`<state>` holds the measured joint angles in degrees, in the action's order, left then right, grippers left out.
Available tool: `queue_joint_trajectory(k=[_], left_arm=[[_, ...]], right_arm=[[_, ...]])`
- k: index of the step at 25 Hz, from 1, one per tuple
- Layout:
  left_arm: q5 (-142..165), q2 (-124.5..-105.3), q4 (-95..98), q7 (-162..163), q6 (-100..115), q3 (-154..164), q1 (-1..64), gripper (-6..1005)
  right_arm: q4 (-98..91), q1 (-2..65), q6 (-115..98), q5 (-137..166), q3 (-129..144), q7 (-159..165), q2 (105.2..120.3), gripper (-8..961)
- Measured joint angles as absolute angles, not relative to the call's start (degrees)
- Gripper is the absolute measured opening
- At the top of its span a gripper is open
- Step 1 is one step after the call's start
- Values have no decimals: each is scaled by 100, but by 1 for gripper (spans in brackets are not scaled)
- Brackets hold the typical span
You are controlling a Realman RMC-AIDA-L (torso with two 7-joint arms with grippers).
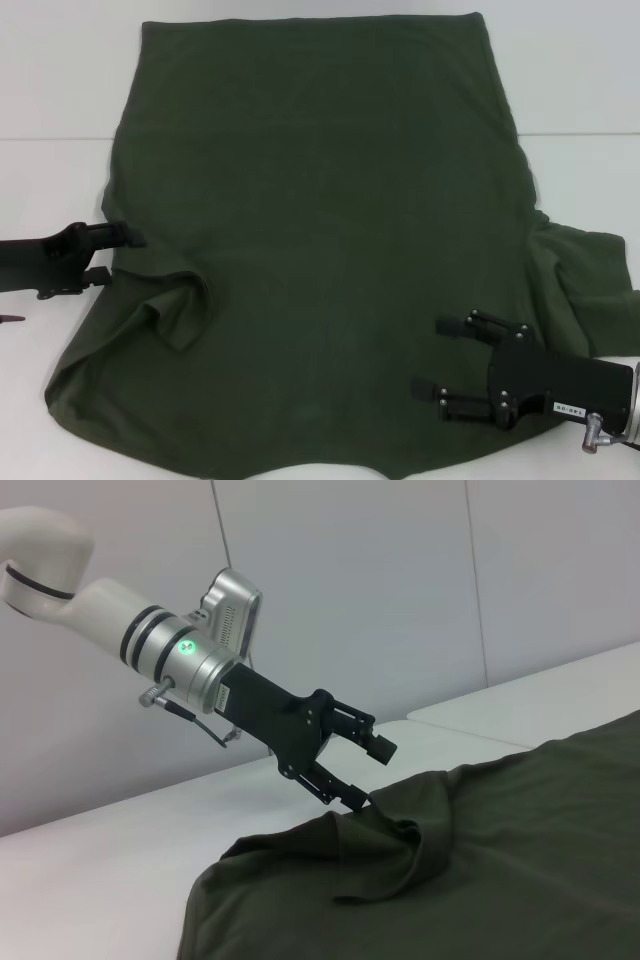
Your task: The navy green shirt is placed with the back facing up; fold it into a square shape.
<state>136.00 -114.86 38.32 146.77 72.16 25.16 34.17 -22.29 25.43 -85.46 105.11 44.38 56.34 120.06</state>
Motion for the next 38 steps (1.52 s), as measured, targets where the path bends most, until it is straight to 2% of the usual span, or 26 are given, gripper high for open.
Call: queue_joint_trajectory(k=[26,33,38], left_arm=[[13481,-11503,3489,14649,6940,2553,3735,850],[13043,-11615,3222,14318,6947,2572,4210,851],[12801,-11620,3273,14046,7007,2554,4076,851]], right_arm=[[-2223,2514,-8589,10511,4448,5634,12015,923],[-2223,2515,-8622,10512,4446,5634,12019,923],[-2223,2520,-8657,10511,4434,5634,12023,923]])
